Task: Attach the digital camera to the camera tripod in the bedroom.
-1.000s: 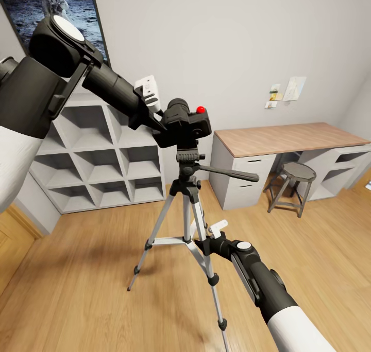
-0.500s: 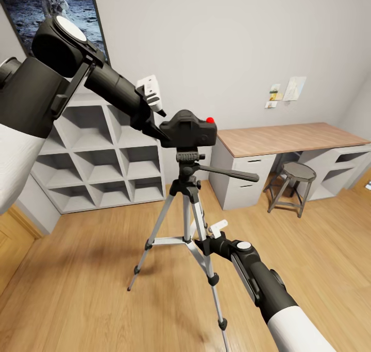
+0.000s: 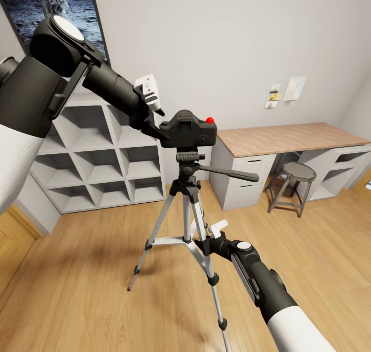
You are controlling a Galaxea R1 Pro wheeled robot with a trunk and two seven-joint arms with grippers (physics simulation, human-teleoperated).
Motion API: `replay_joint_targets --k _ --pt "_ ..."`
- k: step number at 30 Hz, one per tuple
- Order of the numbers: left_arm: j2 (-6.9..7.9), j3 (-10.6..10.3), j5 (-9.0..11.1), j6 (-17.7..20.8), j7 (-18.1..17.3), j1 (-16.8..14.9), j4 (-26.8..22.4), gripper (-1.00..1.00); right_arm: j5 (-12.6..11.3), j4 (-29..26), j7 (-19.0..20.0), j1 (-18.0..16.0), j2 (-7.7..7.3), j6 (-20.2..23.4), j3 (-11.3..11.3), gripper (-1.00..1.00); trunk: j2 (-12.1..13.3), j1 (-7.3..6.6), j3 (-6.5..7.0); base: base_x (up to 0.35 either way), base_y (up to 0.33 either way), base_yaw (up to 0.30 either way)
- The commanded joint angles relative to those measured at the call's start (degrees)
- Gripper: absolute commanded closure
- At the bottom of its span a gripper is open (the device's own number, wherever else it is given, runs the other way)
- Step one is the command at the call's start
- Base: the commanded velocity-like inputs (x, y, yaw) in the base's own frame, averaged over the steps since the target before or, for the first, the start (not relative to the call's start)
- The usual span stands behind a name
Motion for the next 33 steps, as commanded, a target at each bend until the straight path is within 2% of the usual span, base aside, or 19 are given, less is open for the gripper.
replay_joint_targets --k 1,3,6,9,10,11,14,16,19,21,22,23,25,27,29,30,31,32,33 --pt "0.10 0.0 -0.5 0.6 -0.5 -0.1 0.0 -1.00 0.2 -0.1 0.4 -0.1 0.04 0.2 -0.1 1.00 -0.1 0.02 -0.10 0.000 0.000 0.000" --pt "0.41 0.8 -0.3 0.6 -0.5 -0.1 0.8 -1.00 0.2 -0.1 0.4 -0.1 0.04 0.2 -0.1 1.00 -0.1 0.02 -0.10 0.000 0.000 0.000" --pt "1.37 5.5 0.4 0.5 -0.5 -0.1 3.8 -1.00 0.2 -0.1 0.4 -0.1 0.04 0.2 -0.1 1.00 -0.1 0.02 -0.10 0.000 0.000 0.000" --pt "1.98 14.3 3.0 0.3 -0.3 0.1 9.4 -1.00 0.2 -0.1 0.4 -0.1 0.04 0.2 -0.1 1.00 -0.1 0.02 -0.10 0.000 0.000 0.000" --pt "2.08 15.6 3.5 0.2 -0.3 0.1 10.4 -1.00 0.2 -0.1 0.4 -0.1 0.04 0.2 -0.1 1.00 -0.1 0.02 -0.10 0.000 0.000 0.000" --pt "2.60 19.0 4.7 0.1 -0.1 0.4 13.7 -1.00 0.2 -0.1 0.4 -0.1 0.04 0.2 -0.1 1.00 -0.1 0.02 -0.10 0.000 0.000 0.000" --pt "3.96 21.5 5.8 -0.1 0.0 1.7 18.4 -1.00 0.2 -0.1 0.4 -0.1 0.04 0.2 -0.1 1.00 -0.1 0.02 -0.10 0.000 0.000 0.000" --pt "5.69 22.8 6.4 0.0 0.0 3.8 24.4 -1.00 0.2 -0.1 0.4 -0.1 0.04 0.2 -0.1 1.00 -0.1 0.02 -0.10 0.000 0.000 0.000" --pt "7.73 24.2 7.8 0.2 -0.1 6.8 36.7 -1.00 0.2 -0.1 0.4 -0.1 0.04 0.2 -0.1 1.00 -0.1 0.02 -0.10 0.000 0.000 0.000" --pt "8.47 24.9 8.9 0.0 0.8 8.0 49.9 -1.00 0.2 -0.1 0.4 -0.1 0.04 0.2 -0.1 1.00 -0.1 0.02 -0.10 0.000 0.000 0.000" --pt "8.62 25.0 9.2 -0.5 2.5 8.4 56.2 -1.00 0.2 -0.1 0.4 -0.1 0.04 0.2 -0.1 1.00 -0.1 0.02 -0.10 0.000 0.000 0.000" --pt "8.69 25.1 9.3 -1.0 4.0 8.6 58.8 -1.00 0.2 -0.1 0.4 -0.1 0.04 0.2 -0.1 1.00 -0.1 0.02 -0.10 0.000 0.000 0.000" --pt "8.86 25.2 9.8 -4.2 12.8 9.9 64.8 -1.00 0.2 -0.1 0.4 -0.1 0.04 0.2 -0.1 1.00 -0.1 0.02 -0.10 0.000 0.000 0.000" --pt "8.75 25.3 10.4 -8.3 22.6 14.0 67.3 -1.00 0.2 -0.1 0.4 -0.1 0.04 0.2 -0.1 1.00 -0.1 0.02 -0.10 0.000 0.000 0.000" --pt "8.37 25.5 11.4 -11.0 27.5 18.2 68.1 -1.00 0.2 -0.1 0.4 -0.1 0.04 0.2 -0.1 1.00 -0.1 0.02 -0.10 0.000 0.000 0.000" --pt "8.10 25.6 12.7 -12.6 29.7 21.2 68.4 -1.00 0.2 0.0 0.4 -0.1 0.04 0.2 -0.1 1.00 -0.1 0.02 -0.10 0.000 0.000 0.000" --pt "7.84 25.7 16.3 -14.8 32.3 26.0 68.7 -1.00 0.2 0.0 0.4 -0.1 0.04 0.2 -0.1 1.00 -0.1 0.02 -0.10 0.000 0.000 0.000" --pt "7.79 25.7 17.9 -15.4 33.1 27.7 68.7 -1.00 0.2 0.0 0.4 -0.1 0.04 0.2 -0.1 1.00 -0.1 0.02 -0.10 0.000 0.000 0.000" --pt "7.71 25.7 21.9 -16.7 34.6 30.9 68.8 -1.00 0.2 0.0 0.4 -0.1 0.04 0.2 -0.1 1.00 -0.1 0.02 -0.10 0.000 0.000 0.000"
